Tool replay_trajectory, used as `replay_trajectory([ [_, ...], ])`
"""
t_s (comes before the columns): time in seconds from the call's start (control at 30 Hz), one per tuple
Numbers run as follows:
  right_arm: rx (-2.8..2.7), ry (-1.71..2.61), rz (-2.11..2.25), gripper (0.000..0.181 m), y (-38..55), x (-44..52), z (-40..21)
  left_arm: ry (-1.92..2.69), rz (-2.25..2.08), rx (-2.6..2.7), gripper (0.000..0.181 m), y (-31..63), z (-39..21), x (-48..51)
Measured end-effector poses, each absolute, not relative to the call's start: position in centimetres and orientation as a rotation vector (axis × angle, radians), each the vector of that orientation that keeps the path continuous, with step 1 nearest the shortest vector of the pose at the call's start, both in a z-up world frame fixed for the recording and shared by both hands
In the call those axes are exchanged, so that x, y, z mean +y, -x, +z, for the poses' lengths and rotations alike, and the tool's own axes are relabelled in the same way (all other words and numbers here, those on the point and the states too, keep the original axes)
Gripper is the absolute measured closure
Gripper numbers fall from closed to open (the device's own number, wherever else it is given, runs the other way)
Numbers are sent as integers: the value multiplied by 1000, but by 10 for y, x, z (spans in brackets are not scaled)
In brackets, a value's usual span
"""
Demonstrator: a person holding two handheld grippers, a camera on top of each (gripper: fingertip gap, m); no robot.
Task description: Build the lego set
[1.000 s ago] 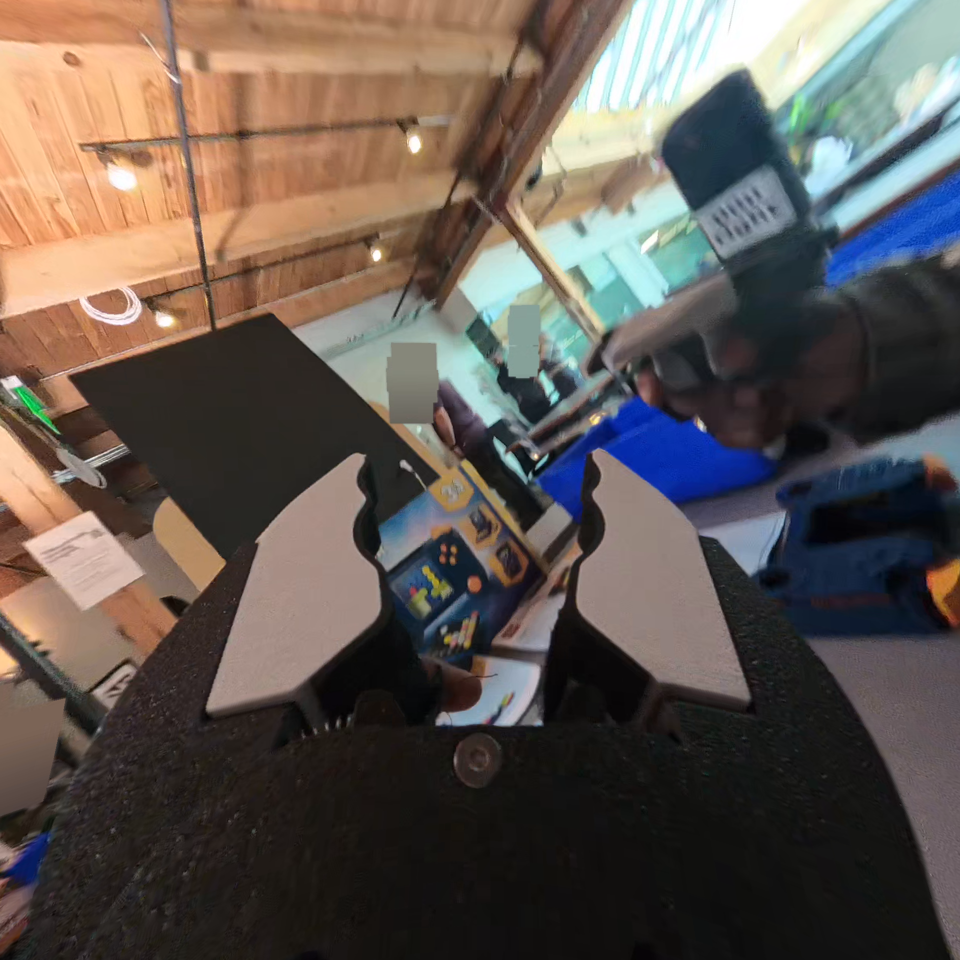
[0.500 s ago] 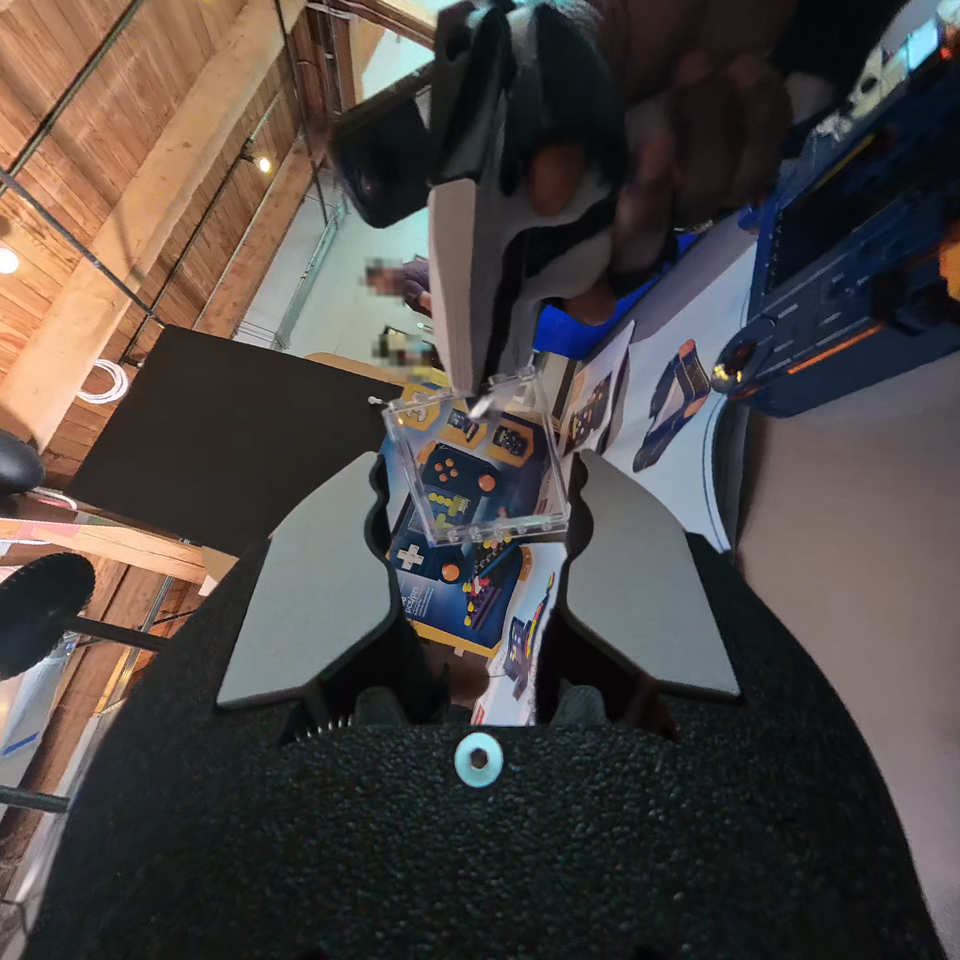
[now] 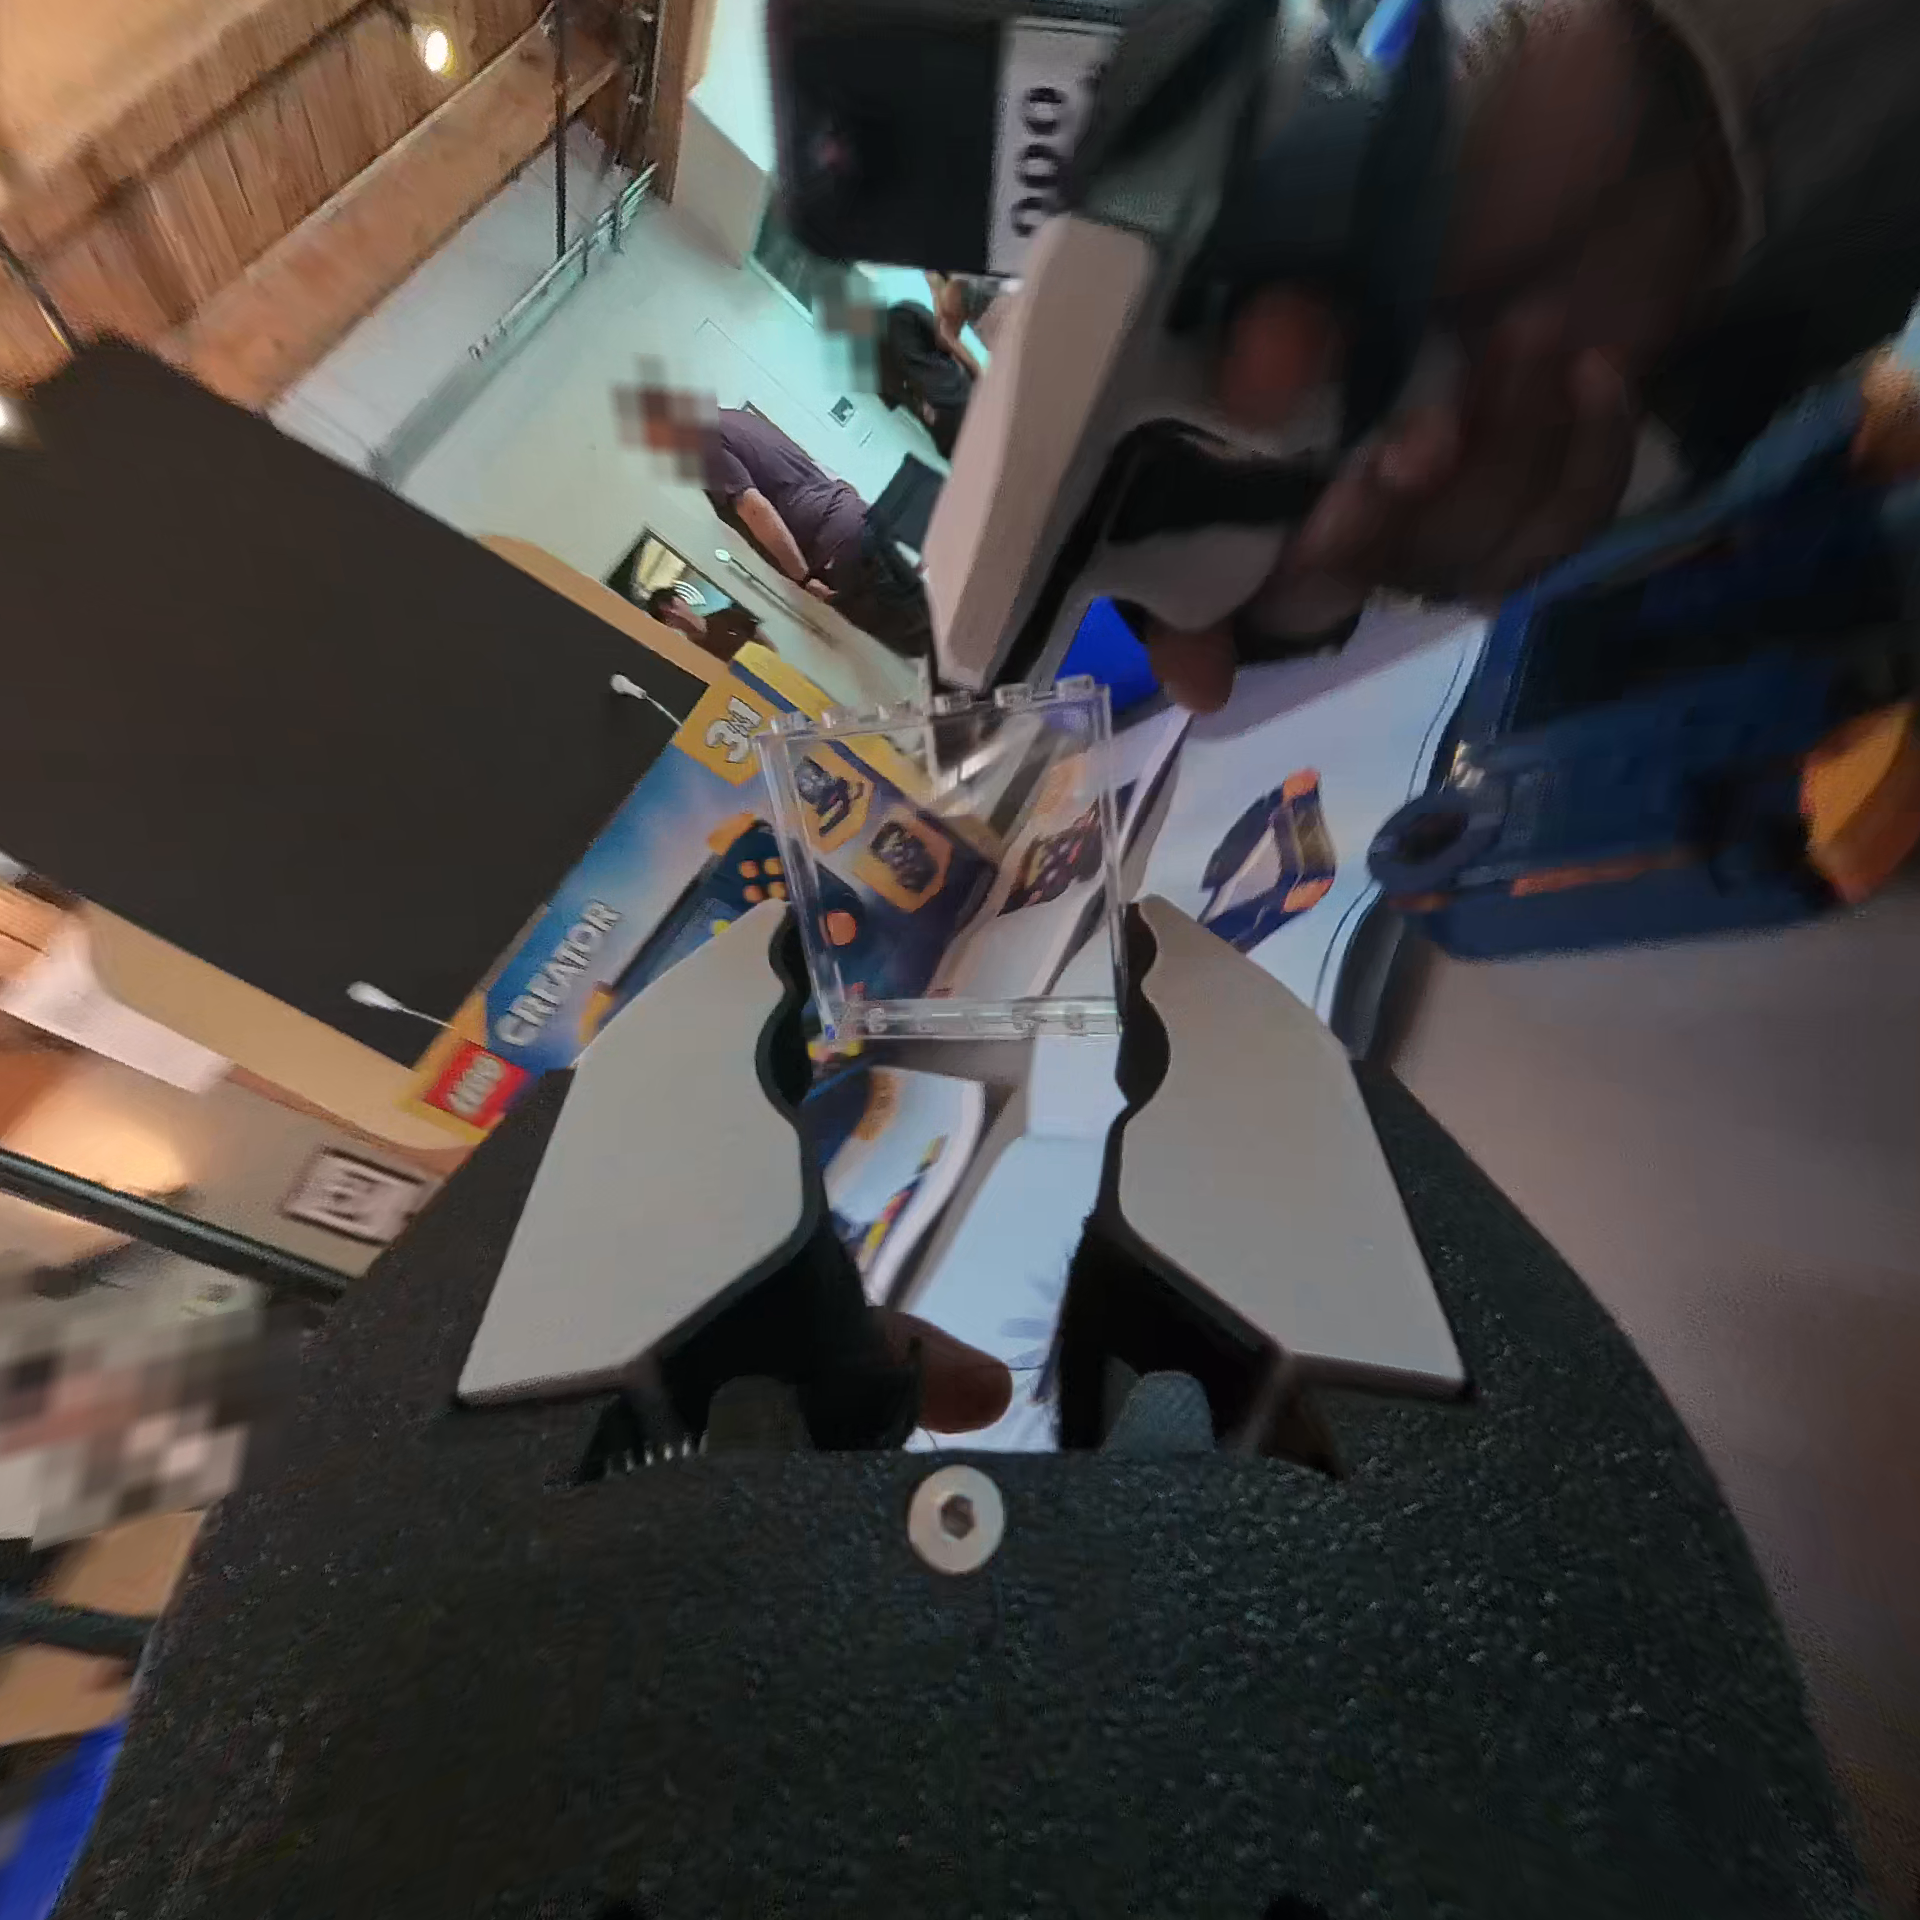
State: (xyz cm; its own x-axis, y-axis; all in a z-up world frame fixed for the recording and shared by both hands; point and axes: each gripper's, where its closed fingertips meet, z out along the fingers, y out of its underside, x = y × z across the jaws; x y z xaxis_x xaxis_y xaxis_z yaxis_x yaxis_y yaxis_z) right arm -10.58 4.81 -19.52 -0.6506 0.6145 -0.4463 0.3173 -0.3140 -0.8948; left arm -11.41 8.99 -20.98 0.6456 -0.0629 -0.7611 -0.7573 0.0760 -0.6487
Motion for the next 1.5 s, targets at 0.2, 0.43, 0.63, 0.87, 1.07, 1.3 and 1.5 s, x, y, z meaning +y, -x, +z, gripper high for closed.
replay_trajectory([
  [0.2,-1416,878,1814,133,106,80,-168,1390,-170,387,124,95,-196,81],
  [0.43,-1167,829,1680,139,102,117,-161,1186,-376,399,124,89,-184,46],
  [0.63,-1258,780,1539,141,109,111,-173,1176,-539,308,124,100,-185,40],
  [0.87,-1168,787,1644,146,101,120,-164,1225,-587,247,124,109,-194,44],
  [1.07,-1164,804,1636,150,102,123,-166,1251,-624,215,124,114,-202,47],
  [1.3,-1190,826,1643,151,105,121,-170,1270,-603,227,124,115,-206,47],
  [1.5,-1132,811,1572,157,95,130,-154,1275,-574,238,124,118,-208,48],
])
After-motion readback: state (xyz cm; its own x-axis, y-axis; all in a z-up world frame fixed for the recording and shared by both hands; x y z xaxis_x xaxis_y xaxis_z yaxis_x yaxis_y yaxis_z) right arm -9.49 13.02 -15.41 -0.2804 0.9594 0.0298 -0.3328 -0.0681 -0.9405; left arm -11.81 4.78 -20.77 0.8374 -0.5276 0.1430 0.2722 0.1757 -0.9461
